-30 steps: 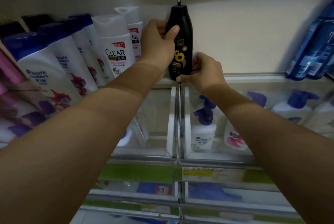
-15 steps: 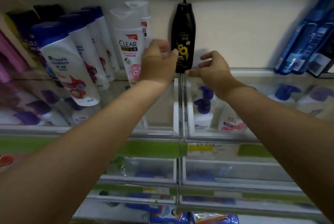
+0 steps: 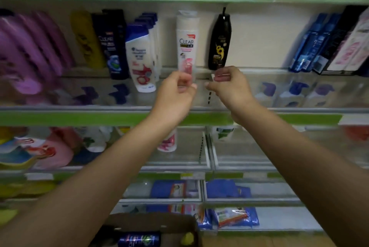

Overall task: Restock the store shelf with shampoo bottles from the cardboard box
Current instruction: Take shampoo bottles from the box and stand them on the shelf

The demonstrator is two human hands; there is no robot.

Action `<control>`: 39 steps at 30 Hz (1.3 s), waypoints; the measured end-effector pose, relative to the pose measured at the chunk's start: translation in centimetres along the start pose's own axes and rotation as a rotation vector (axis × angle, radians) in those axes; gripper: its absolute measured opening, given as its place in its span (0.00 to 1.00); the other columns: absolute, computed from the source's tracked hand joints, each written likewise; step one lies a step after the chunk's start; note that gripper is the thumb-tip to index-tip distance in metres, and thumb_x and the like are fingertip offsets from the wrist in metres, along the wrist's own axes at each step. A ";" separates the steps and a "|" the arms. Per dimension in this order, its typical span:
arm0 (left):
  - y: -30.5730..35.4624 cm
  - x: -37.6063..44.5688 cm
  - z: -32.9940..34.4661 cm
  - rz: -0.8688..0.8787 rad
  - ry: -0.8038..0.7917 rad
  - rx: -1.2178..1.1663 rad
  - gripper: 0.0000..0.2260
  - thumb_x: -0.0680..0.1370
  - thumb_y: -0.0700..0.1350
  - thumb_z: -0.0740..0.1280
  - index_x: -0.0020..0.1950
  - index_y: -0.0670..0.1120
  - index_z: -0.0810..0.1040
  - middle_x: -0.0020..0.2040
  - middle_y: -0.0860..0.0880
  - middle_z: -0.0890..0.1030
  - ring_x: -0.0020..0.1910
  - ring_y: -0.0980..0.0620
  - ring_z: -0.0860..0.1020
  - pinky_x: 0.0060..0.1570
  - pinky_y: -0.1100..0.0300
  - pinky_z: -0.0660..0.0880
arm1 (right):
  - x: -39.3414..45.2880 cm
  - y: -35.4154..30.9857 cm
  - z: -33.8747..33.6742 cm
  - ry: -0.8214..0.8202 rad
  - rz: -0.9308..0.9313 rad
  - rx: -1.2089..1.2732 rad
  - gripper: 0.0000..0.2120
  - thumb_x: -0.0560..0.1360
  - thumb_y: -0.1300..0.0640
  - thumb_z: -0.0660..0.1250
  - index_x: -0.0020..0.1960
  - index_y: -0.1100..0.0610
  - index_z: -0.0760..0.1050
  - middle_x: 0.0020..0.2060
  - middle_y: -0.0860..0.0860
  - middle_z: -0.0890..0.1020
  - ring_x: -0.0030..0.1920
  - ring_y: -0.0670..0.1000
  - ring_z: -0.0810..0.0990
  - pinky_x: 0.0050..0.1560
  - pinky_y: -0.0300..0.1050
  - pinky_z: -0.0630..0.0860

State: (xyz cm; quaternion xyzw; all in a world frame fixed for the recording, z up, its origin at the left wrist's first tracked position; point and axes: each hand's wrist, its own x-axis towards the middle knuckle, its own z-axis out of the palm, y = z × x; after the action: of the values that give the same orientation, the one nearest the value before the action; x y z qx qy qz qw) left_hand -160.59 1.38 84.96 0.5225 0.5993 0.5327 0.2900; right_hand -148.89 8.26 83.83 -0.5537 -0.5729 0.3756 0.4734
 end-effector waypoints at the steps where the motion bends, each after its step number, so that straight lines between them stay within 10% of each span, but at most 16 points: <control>1: -0.4 -1.3 -1.6 -0.008 -0.006 -0.005 0.06 0.78 0.41 0.65 0.55 0.46 0.75 0.45 0.54 0.77 0.48 0.55 0.77 0.57 0.54 0.76 | -1.7 -0.3 0.7 -0.004 0.003 0.024 0.16 0.68 0.62 0.75 0.52 0.55 0.73 0.42 0.48 0.76 0.49 0.52 0.78 0.59 0.53 0.77; 12: -7.0 -13.5 -18.0 -0.152 -0.120 0.016 0.05 0.79 0.44 0.65 0.54 0.51 0.76 0.51 0.53 0.79 0.54 0.53 0.78 0.59 0.50 0.75 | -20.3 -1.9 10.0 -0.070 0.150 0.131 0.15 0.73 0.67 0.70 0.57 0.59 0.72 0.47 0.50 0.76 0.43 0.48 0.77 0.39 0.35 0.78; 17: -11.0 -18.8 -23.1 -0.274 -0.120 0.010 0.05 0.78 0.43 0.66 0.54 0.49 0.76 0.51 0.51 0.80 0.54 0.53 0.78 0.60 0.49 0.75 | -25.8 -0.5 13.2 -0.123 0.249 0.079 0.16 0.71 0.65 0.73 0.55 0.58 0.72 0.52 0.58 0.80 0.53 0.56 0.79 0.57 0.51 0.75; 39: -33.7 -32.0 -25.9 -0.968 0.127 0.053 0.07 0.79 0.44 0.64 0.47 0.55 0.79 0.54 0.49 0.79 0.56 0.48 0.77 0.62 0.46 0.73 | -32.9 23.0 24.3 -0.359 0.645 -0.088 0.11 0.70 0.70 0.70 0.45 0.57 0.74 0.38 0.50 0.78 0.40 0.47 0.76 0.55 0.48 0.77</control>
State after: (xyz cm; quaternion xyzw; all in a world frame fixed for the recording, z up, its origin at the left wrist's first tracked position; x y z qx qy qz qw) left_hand -185.55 -33.45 53.37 0.1576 0.8033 0.3520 0.4538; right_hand -167.76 -19.57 51.14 -0.6509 -0.4585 0.5717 0.1983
